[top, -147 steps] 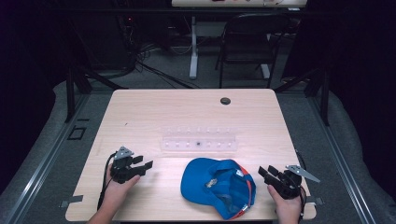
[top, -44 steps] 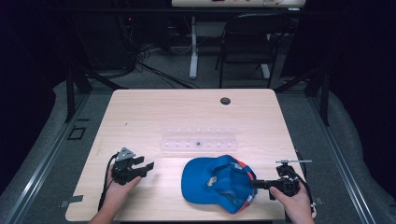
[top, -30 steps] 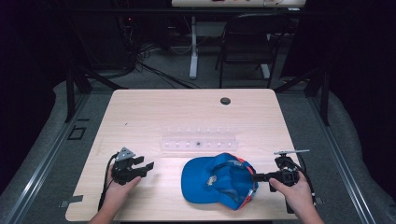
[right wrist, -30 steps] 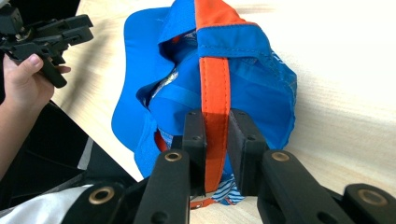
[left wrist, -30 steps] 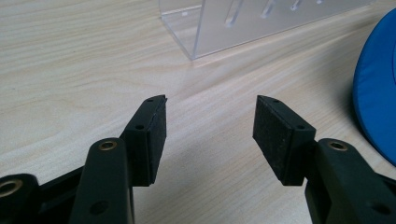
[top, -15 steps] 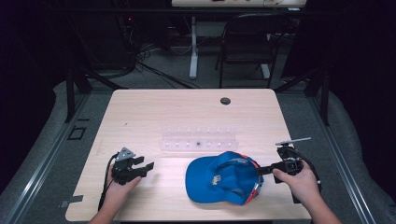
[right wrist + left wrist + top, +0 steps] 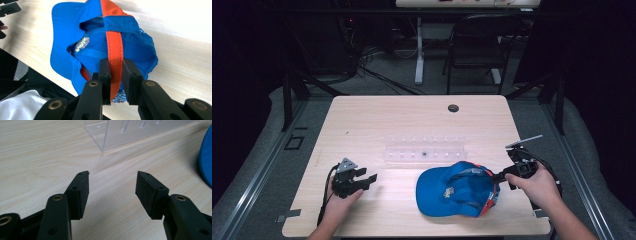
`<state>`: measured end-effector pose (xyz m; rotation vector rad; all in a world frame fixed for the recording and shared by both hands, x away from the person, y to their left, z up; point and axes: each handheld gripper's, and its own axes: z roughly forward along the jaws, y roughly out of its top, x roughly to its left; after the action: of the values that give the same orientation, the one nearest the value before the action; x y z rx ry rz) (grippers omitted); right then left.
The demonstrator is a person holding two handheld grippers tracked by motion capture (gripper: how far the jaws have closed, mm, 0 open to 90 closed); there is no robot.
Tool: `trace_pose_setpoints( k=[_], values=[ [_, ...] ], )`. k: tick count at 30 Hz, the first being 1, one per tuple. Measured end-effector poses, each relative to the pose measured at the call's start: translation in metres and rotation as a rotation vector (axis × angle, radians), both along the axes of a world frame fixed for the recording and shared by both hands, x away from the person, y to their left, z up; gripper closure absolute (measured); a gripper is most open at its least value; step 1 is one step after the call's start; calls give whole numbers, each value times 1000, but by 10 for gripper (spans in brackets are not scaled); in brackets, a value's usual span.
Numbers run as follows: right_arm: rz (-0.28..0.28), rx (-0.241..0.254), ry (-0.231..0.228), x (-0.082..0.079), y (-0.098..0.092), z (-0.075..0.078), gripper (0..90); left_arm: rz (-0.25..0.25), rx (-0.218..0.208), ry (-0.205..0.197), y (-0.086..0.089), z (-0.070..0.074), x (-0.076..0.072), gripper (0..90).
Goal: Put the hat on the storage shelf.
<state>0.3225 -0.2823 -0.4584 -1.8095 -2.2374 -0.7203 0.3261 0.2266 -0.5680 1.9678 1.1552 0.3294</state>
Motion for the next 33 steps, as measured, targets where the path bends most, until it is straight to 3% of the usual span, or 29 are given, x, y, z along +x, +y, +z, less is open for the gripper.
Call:
trace_pose_setpoints(
  k=[2,4,5,9,17,33],
  values=[
    [-5,-24,6,2,3,10,785,0,1,1,0,0,0,451],
    [25,-40,17,4,3,14,785,-2,3,0,0,0,0,451],
    [-2,-44,8,3,6,16,785,-1,3,-1,0,0,0,451],
    [1,-64,18,6,9,24,785,-1,2,-1,0,0,0,451],
    [5,-82,29,9,13,41,785,-2,4,0,0,-1,0,451],
    [31,-115,17,16,28,91,785,-4,5,3,-2,-1,0,451]
  ],
)
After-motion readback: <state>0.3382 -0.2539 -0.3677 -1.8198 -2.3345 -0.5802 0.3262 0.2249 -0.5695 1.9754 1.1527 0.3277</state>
